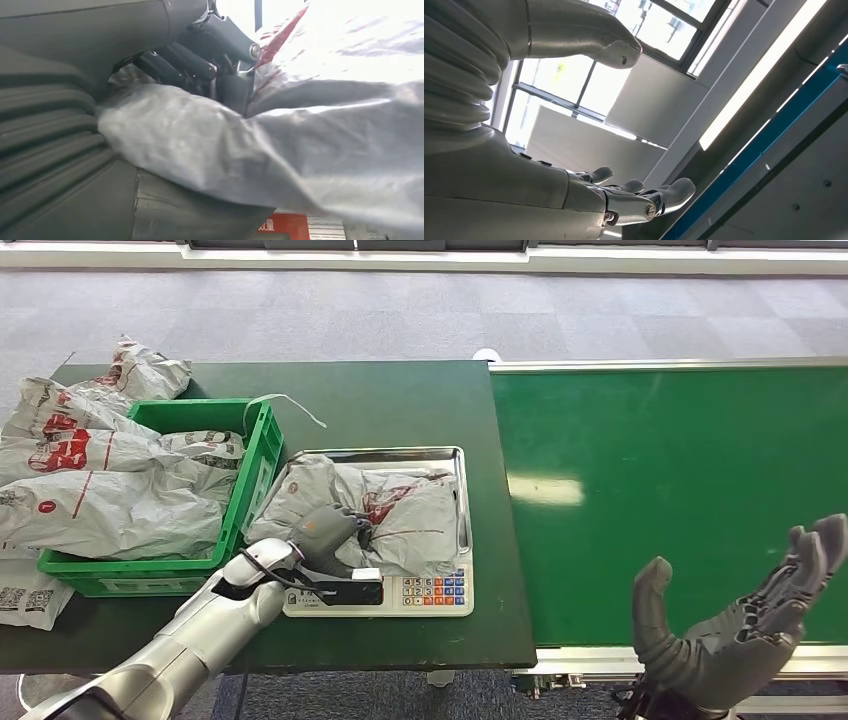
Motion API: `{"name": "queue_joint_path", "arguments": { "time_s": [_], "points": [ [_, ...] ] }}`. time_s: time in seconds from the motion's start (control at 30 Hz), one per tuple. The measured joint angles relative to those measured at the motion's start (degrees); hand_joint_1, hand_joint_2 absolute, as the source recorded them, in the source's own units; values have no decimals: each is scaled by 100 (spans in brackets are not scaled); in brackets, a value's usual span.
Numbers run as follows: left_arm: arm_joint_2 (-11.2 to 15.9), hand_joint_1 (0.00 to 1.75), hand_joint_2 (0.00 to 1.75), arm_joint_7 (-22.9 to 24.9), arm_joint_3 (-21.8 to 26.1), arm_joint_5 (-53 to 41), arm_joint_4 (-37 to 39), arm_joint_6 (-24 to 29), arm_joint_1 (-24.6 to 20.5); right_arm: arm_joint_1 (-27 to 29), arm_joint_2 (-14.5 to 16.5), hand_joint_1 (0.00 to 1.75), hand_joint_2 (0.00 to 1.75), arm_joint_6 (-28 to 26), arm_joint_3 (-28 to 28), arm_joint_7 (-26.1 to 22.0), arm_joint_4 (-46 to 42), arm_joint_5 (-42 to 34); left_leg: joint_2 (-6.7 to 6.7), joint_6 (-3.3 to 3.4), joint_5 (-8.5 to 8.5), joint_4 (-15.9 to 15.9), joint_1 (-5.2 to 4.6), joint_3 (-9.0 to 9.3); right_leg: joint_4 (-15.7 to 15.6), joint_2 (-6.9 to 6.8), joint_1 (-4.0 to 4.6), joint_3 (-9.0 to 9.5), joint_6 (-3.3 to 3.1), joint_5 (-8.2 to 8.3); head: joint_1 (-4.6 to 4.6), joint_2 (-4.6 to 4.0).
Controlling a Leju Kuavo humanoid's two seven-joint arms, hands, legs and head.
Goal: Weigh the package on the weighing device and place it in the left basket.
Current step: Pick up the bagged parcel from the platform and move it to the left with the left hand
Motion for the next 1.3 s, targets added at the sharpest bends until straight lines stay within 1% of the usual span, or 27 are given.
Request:
{"name": "queue_joint_path", "arguments": {
  "time_s": [0.17,0.37,0.53,0.63,0.8,0.87,0.93,1.1,1.3],
  "points": [
    [-1,175,175,-35,-1,26,26,-48,-19,13,-1,0,175,0,22,-1,10,21,0,0,0,0,0,-1,0,0,0,-1,0,0,0,0],
    [39,175,175,-79,-22,18,20,-273,-76,-9,-66,0,175,0,96,5,46,-131,2,0,1,-1,0,-8,1,0,1,-7,-1,0,0,0],
    [176,175,175,-89,-68,12,-114,-331,-87,-62,-151,0,175,0,101,2,93,-237,10,-2,1,0,0,-14,1,2,5,-17,-6,5,0,0],
    [437,175,175,13,-83,-22,-484,-337,-67,-60,-197,0,175,0,101,11,98,-241,21,-8,5,-1,2,-24,3,10,14,-35,-19,13,1,0],
    [1142,175,175,305,-48,-20,-1587,-620,-66,29,-272,0,175,0,101,-1,98,-292,46,-25,15,-5,8,-56,7,37,21,-89,-40,29,-1,0],
    [1334,175,175,344,-32,-17,-1905,-688,-75,40,-290,0,175,0,101,-1,98,-296,45,-27,17,-7,8,-59,7,36,21,-92,-42,29,-1,0],
    [1466,175,175,370,-27,-18,-2137,-727,-74,42,-303,0,175,0,101,-2,98,-296,41,-28,17,-8,9,-63,8,34,21,-94,-42,26,-1,0],
    [1680,175,175,413,-26,-96,-2529,-770,-75,47,-321,0,175,0,102,-2,98,-328,41,-29,15,-9,8,-75,8,32,19,-103,-42,24,1,0],
    [2153,175,175,503,67,-30,-3316,-1189,-125,81,-337,0,175,0,102,-2,98,-371,43,-32,13,-9,8,-78,8,34,19,-111,-43,23,-1,0]
  ]
}}
